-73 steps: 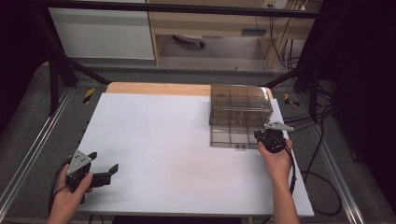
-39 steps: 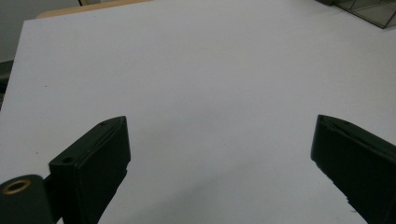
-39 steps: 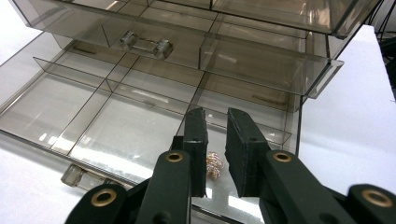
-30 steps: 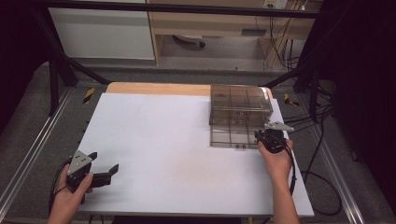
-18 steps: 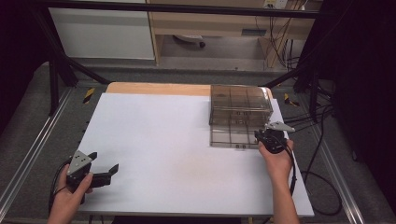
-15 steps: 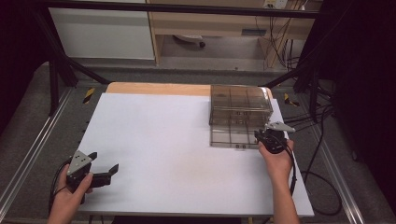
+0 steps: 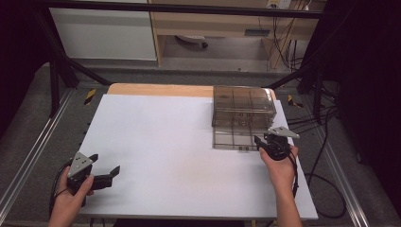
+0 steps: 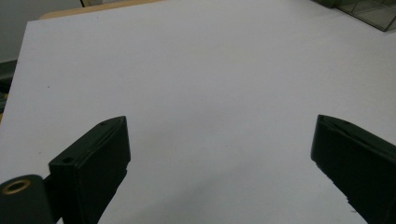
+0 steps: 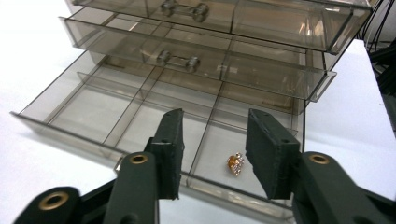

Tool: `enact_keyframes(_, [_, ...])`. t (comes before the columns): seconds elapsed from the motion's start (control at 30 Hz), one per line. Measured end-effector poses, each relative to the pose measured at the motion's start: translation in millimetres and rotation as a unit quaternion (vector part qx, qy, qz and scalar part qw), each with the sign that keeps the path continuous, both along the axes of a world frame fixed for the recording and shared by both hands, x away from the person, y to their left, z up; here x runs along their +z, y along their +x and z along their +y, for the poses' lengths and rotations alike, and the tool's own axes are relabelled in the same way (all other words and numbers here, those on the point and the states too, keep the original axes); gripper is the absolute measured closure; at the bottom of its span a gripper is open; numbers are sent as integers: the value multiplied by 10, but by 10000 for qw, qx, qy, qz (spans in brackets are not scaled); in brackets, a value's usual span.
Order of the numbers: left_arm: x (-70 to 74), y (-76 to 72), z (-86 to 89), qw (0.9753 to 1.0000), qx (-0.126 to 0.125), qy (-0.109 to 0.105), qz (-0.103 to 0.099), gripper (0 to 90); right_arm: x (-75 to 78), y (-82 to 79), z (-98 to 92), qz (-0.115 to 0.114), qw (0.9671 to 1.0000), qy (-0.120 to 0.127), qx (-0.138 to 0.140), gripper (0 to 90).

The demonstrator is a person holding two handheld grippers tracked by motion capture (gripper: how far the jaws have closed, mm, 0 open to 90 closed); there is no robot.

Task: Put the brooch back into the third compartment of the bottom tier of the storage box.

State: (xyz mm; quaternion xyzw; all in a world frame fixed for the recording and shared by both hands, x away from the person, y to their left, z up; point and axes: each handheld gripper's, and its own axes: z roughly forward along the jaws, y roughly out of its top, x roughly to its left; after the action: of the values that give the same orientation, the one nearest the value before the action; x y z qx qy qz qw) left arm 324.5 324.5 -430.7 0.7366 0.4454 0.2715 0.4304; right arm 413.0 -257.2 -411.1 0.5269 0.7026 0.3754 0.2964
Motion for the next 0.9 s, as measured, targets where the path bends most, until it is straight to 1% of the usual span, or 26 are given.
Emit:
enact_keyframes(0.13, [7,-9,16,10000,13,-21,-17,48,25,-58,9,9,10000,-85,-3,475])
enact_keyframes(0.23, [3,9,24,10000,48,-80,-18,48,15,-98,-15,38,9999,-103,-80,417])
enact_keyframes(0.3, [12,1,33,10000,54,-74,-32,49,10,-111,-34,70,9998,-123,-130,367])
enact_keyframes(0.43, [20,-20,44,9999,63,-117,-62,48,20,-134,-54,159,9995,-16,-280,240])
enact_keyframes(0.5, [24,-19,45,9999,55,-121,-71,48,7,-161,-47,189,9993,-23,-326,192])
enact_keyframes(0.57, [24,-12,41,9999,50,-113,-77,48,-18,-187,-35,262,9991,-44,-316,158])
enact_keyframes(0.6, [24,-10,37,9999,50,-109,-67,48,-25,-200,-30,327,9989,-73,-314,147])
enact_keyframes(0.67, [27,-12,30,9999,32,-102,-77,48,-33,-226,-26,380,9988,-59,-309,134])
enact_keyframes(0.83, [27,-21,29,9999,18,-93,-83,48,-35,-295,-33,436,9986,-65,-303,115])
enact_keyframes(0.9, [25,-16,33,9999,14,-113,-76,47,-43,-323,-41,513,9982,-64,-288,107])
